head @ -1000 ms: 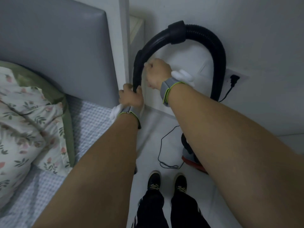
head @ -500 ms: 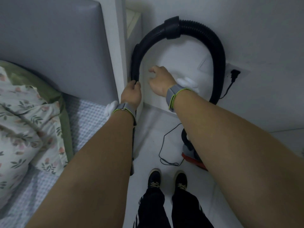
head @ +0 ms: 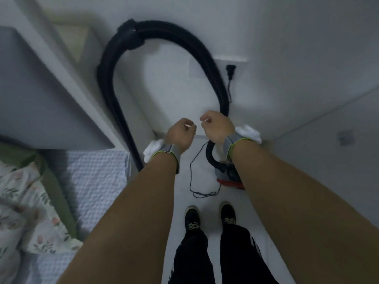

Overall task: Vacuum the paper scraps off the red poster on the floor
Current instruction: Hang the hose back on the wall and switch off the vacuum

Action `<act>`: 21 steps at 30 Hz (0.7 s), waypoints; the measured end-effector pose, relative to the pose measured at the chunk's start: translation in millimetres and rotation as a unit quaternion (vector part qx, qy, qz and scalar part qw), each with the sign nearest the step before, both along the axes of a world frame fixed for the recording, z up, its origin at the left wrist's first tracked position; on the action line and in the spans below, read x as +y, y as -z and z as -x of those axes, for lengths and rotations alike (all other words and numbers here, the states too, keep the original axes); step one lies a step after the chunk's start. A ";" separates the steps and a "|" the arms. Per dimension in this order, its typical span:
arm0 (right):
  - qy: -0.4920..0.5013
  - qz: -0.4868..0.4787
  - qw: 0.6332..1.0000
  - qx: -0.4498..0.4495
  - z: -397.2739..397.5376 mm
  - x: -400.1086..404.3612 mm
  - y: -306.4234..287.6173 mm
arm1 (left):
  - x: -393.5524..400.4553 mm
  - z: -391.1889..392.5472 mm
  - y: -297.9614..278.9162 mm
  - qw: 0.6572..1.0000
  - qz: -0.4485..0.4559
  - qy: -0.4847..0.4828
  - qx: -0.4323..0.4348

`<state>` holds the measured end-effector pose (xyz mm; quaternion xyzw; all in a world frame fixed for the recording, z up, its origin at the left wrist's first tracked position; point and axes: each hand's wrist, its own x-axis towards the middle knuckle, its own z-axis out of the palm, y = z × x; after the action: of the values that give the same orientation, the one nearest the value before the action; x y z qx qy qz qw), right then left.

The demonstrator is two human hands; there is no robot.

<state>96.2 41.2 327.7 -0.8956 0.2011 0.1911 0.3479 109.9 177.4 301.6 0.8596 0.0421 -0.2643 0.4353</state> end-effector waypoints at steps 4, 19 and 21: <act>0.065 0.028 0.996 0.051 54.5 -82.2 42.7 | -74.5 38.7 29.4 0.989 -0.051 0.141 -0.012; 0.288 -0.041 0.944 0.156 202.5 -236.3 324.6 | -251.7 127.1 296.0 0.869 -0.228 0.438 -0.033; 0.306 -0.052 0.936 0.165 214.7 -247.6 368.7 | -275.5 134.1 340.6 0.844 -0.251 0.474 -0.035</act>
<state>-118.4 -206.4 -41.0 -0.7274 0.5094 0.2309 0.3976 -24.1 -98.1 -39.0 0.8634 -0.3203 -0.3888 0.0278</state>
